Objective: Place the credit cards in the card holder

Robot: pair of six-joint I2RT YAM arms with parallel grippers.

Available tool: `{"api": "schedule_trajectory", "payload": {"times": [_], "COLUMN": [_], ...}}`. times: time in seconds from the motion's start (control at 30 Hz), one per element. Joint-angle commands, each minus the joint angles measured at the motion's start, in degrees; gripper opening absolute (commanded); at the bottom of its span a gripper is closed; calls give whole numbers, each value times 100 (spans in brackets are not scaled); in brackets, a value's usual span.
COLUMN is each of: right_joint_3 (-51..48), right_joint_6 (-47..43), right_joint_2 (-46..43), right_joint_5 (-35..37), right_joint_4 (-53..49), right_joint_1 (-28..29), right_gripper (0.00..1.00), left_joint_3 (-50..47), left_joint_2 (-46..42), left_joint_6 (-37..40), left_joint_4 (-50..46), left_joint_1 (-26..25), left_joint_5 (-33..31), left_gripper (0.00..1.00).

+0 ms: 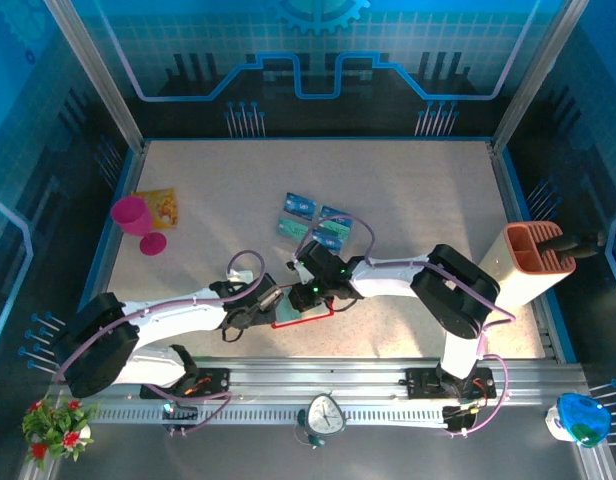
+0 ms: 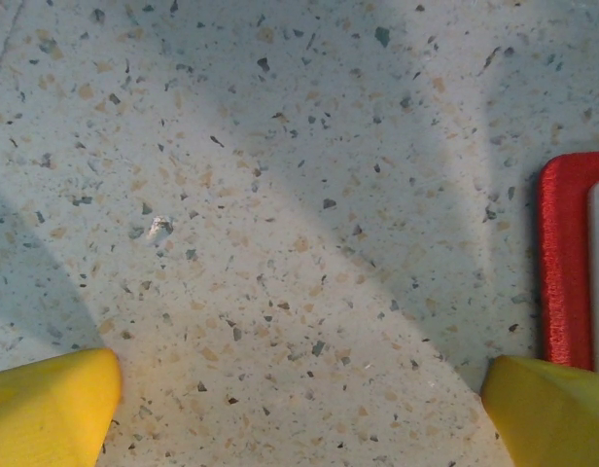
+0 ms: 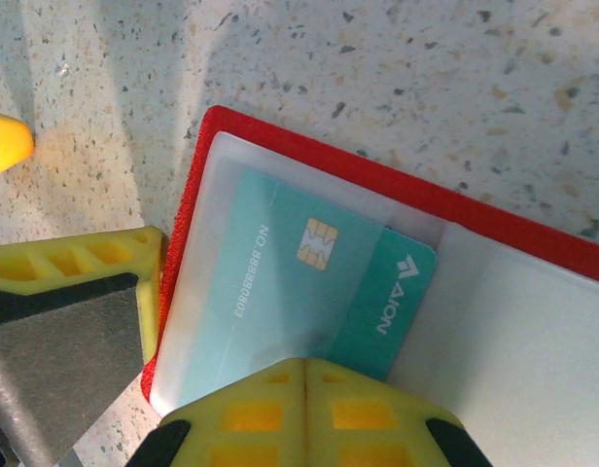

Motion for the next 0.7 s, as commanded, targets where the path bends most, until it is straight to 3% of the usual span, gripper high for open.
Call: {"api": "schedule_trajectory", "payload": {"times": [0.0, 0.3, 0.67], "right_joint_3": [122, 235, 62], "right_joint_6": [73, 158, -97], "right_joint_2": [187, 128, -469], "right_joint_5": [-57, -237, 176], "right_joint_4": [-89, -59, -457], "right_joint_1": [136, 145, -171], "right_gripper": [2, 1, 0], "left_joint_3": [-20, -55, -108], "left_joint_2": [236, 232, 184], "left_joint_6": [67, 76, 85], "left_joint_4": [245, 290, 339], "left_joint_1": [44, 43, 44], "left_joint_5": [105, 117, 127], "left_gripper": [99, 99, 99]}}
